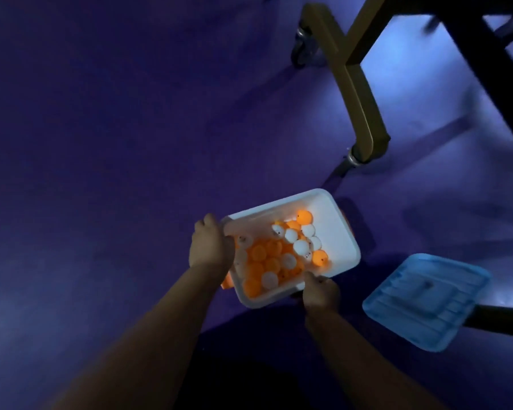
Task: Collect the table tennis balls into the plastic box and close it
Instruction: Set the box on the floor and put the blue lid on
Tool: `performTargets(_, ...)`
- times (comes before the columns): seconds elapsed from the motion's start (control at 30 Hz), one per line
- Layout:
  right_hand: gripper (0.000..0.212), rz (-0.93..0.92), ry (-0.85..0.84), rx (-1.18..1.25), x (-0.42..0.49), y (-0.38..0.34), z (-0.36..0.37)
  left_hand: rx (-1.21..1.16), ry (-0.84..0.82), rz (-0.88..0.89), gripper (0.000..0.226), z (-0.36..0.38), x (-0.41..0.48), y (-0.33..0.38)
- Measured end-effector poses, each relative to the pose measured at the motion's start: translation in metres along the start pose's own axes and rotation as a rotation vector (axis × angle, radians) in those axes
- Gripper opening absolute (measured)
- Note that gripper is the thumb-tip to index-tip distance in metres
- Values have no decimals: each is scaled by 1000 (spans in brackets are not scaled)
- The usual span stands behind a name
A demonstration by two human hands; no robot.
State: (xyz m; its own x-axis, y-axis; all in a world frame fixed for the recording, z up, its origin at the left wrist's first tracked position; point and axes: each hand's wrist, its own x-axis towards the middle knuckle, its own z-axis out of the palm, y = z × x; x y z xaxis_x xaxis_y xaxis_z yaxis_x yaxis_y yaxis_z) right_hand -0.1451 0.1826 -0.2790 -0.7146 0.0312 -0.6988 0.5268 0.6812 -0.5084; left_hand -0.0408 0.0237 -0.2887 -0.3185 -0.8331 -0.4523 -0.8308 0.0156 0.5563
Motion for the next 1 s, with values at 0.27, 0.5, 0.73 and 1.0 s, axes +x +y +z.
performTargets(0.27,19,-67,-1,267,50,19,26,-112,88,267,41,60,42,8)
performTargets(0.5,26,-88,-211,330,55,28,5,100,117,402,63,61,47,12)
performTargets(0.73,10,-611,363,36,72,83,-92,330,196,919,57,86,11,67)
performTargets(1.0,56,-444,940,-172,74,112,-190,280,7,1398,36,132,-71,102)
